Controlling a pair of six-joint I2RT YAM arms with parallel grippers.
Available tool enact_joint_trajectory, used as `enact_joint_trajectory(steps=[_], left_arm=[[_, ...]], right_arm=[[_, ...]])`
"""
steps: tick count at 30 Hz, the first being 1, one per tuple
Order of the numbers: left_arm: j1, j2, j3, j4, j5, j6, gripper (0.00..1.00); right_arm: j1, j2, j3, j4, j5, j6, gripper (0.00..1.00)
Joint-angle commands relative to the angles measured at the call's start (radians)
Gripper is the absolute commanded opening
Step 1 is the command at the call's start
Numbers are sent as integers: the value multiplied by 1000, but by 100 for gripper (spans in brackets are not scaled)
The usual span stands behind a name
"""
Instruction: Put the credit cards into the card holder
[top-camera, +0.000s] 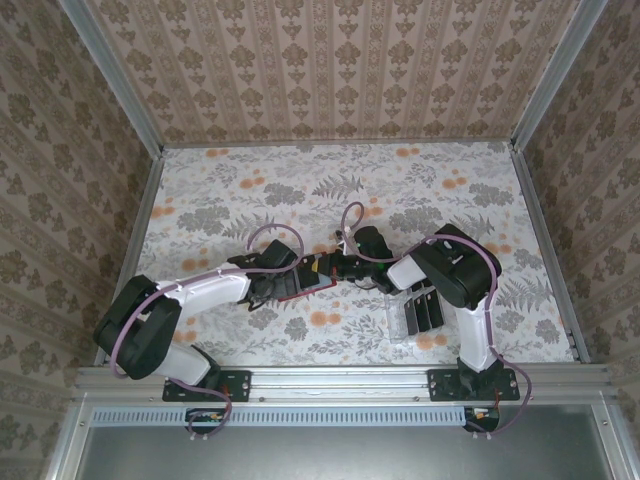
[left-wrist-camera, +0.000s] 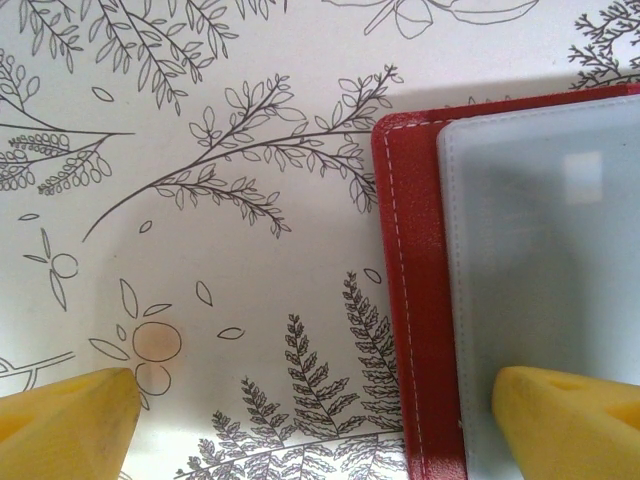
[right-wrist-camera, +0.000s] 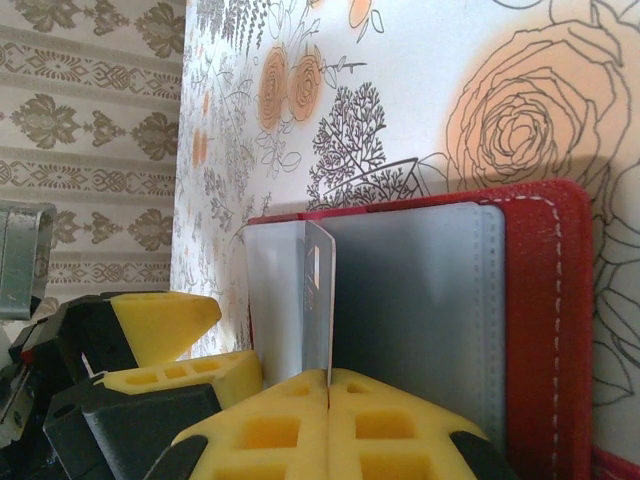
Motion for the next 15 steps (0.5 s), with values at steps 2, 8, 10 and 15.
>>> enact_joint_trajectory(steps=[2, 8, 10, 15], left_arm=[[4, 9, -33, -69, -16, -22, 100], [2, 9, -34, -69, -15, -21, 100], [3, 9, -34, -69, -16, -20, 100], [3, 9, -36, -66, -15, -22, 100]], right_arm=[[-6, 42, 27, 4, 43, 9, 0], [-18, 49, 42, 13, 60, 17, 0], [-23, 50, 47, 13, 64, 17, 0], [-34, 53, 48, 19, 71, 17, 0]])
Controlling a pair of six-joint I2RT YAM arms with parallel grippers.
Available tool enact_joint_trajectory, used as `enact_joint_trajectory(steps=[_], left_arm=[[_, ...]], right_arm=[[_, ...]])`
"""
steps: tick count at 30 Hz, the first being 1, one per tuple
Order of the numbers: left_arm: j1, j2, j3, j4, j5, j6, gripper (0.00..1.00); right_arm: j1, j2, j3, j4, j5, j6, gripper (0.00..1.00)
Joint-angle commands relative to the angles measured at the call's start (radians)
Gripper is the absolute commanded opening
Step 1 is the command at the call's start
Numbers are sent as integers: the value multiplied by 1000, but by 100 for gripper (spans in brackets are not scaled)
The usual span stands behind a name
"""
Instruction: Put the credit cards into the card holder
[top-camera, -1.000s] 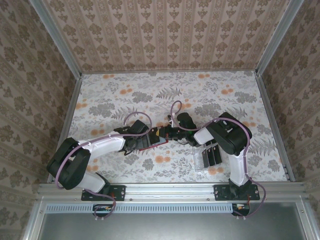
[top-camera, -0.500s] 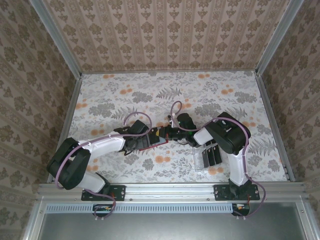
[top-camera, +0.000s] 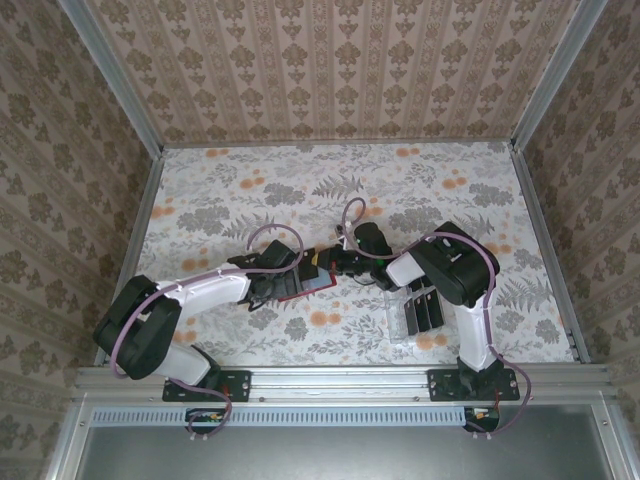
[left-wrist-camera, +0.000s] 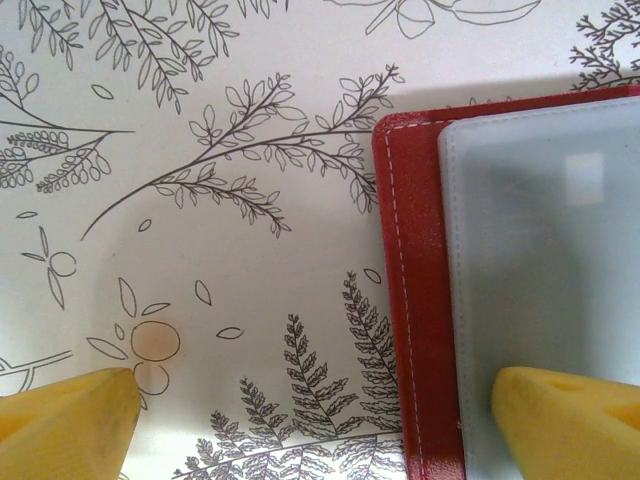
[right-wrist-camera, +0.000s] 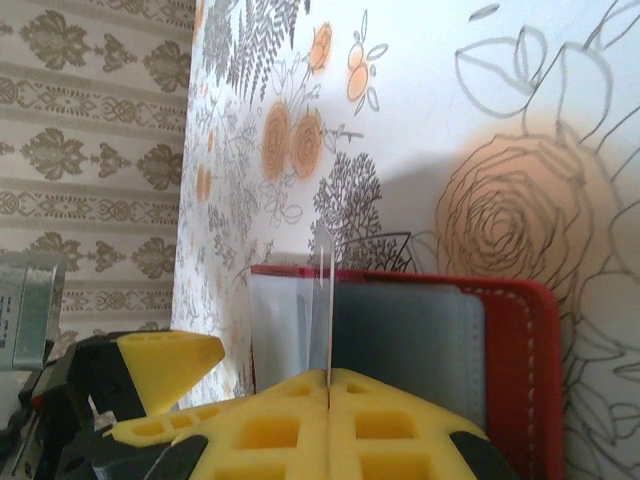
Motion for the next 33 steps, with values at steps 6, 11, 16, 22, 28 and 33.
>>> enact_joint_trajectory(steps=[6, 11, 16, 22, 28, 33], left_arm=[[2, 11, -35, -67, -14, -15, 100], [3, 12, -35, -66, -15, -15, 100], [2, 13, -34, -66, -13, -16, 100], [2, 12, -33, -67, -14, -16, 100], [1, 17, -31, -66, -13, -18, 100], [2, 23, -26, -66, -12, -18, 100]], right_arm=[[-10, 44, 22, 9, 20, 8, 0], [-5, 47, 7, 24, 12, 7, 0], [6, 47, -8, 37, 1, -5, 0], [8, 51, -30, 65, -27, -18, 0], [10, 58, -39, 82, -63, -20, 0], [13, 62, -37, 81, -91, -25, 0]])
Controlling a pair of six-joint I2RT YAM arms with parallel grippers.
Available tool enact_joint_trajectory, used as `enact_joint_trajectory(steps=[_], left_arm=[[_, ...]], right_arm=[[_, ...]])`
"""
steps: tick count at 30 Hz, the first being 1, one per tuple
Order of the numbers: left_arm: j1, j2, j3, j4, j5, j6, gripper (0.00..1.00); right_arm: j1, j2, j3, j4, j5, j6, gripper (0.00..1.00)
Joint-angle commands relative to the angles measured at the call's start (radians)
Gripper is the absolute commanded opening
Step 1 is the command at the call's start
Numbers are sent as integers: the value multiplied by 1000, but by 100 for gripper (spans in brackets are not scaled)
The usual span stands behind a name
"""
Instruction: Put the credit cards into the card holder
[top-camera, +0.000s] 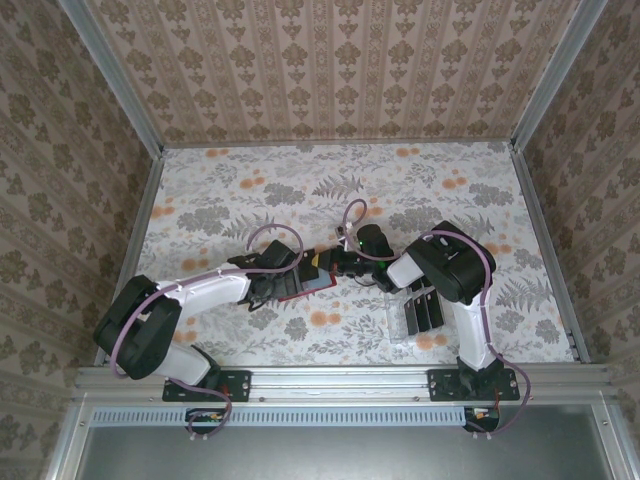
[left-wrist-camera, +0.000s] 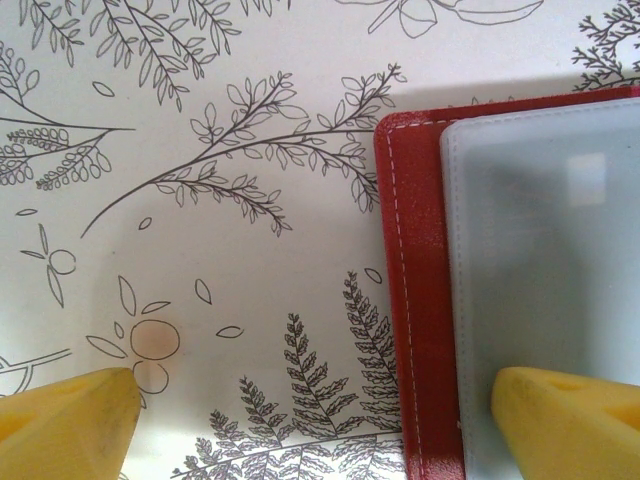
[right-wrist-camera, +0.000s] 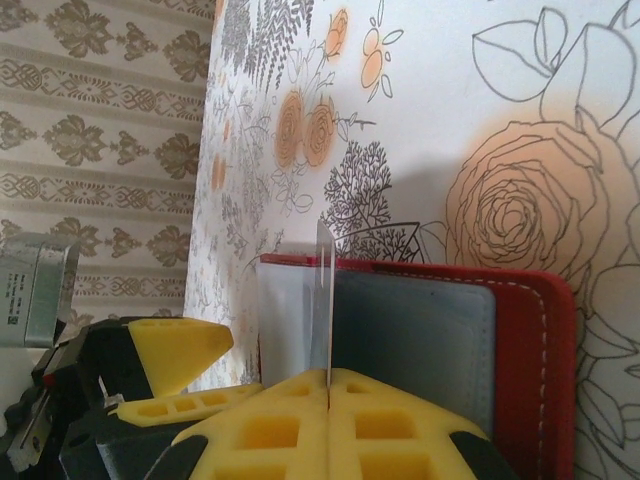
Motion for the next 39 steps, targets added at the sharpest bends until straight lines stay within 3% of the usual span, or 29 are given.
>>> enact_joint_trajectory(steps=[1, 39], left_arm=[[1, 23, -25, -67, -12, -10, 100], [1, 32, -26, -54, -9, -6, 100]], right_arm=[[12, 31, -19, -10, -42, -33, 0], [33, -22, 31, -286, -82, -125, 0]])
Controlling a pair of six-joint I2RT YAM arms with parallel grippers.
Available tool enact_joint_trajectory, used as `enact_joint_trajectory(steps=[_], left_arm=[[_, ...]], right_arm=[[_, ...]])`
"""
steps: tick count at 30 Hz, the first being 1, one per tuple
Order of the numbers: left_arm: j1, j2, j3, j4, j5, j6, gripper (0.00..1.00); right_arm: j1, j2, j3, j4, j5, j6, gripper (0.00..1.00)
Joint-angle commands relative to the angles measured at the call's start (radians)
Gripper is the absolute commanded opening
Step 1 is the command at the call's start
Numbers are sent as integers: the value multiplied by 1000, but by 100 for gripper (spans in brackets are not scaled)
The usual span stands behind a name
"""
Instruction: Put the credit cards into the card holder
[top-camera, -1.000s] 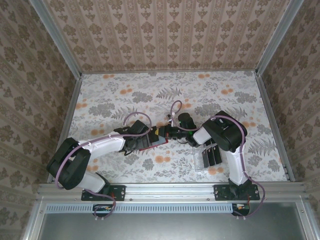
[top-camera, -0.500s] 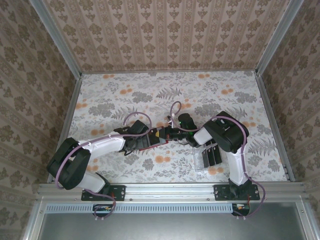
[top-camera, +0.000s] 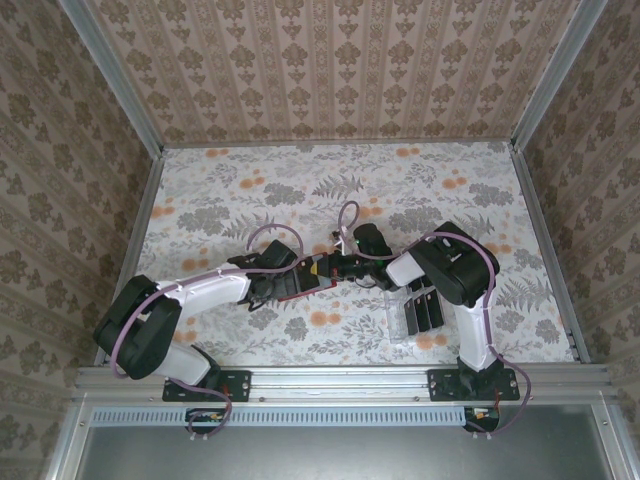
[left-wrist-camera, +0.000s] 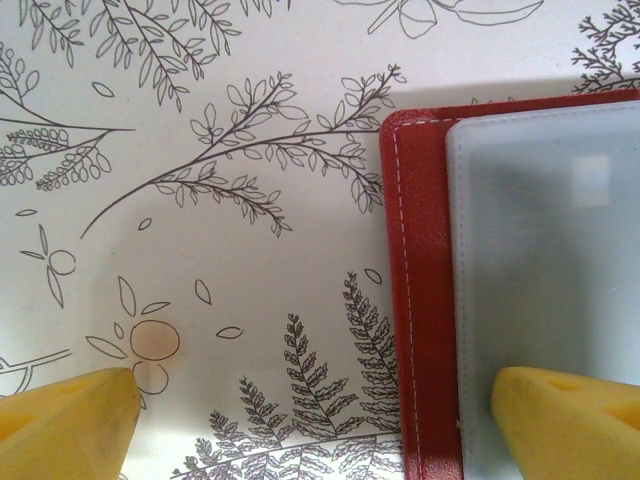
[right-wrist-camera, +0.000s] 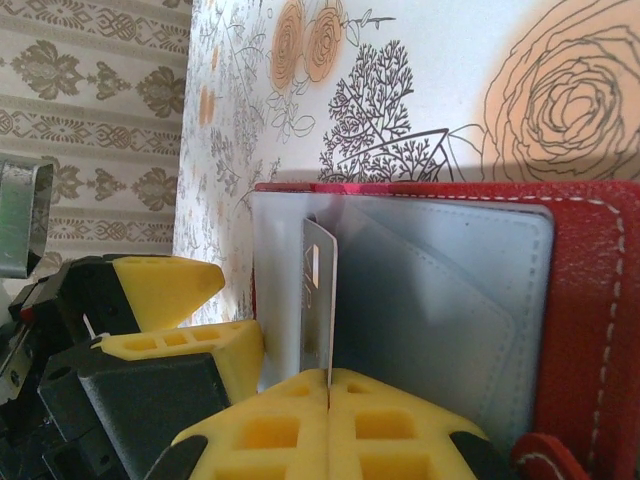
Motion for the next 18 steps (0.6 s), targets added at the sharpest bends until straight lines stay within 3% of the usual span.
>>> enact_joint_trajectory(steps=[1, 12, 18], left_arm=[[1, 33, -26, -54, -9, -6, 100], [1, 32, -25, -49, -7, -4, 100], [4, 24, -21, -47, -7, -3, 100]], right_arm=[[23, 11, 12, -124, -3, -32, 0], [43, 23, 68, -205, 2, -50, 1], [38, -36, 67, -285, 35, -84, 39]])
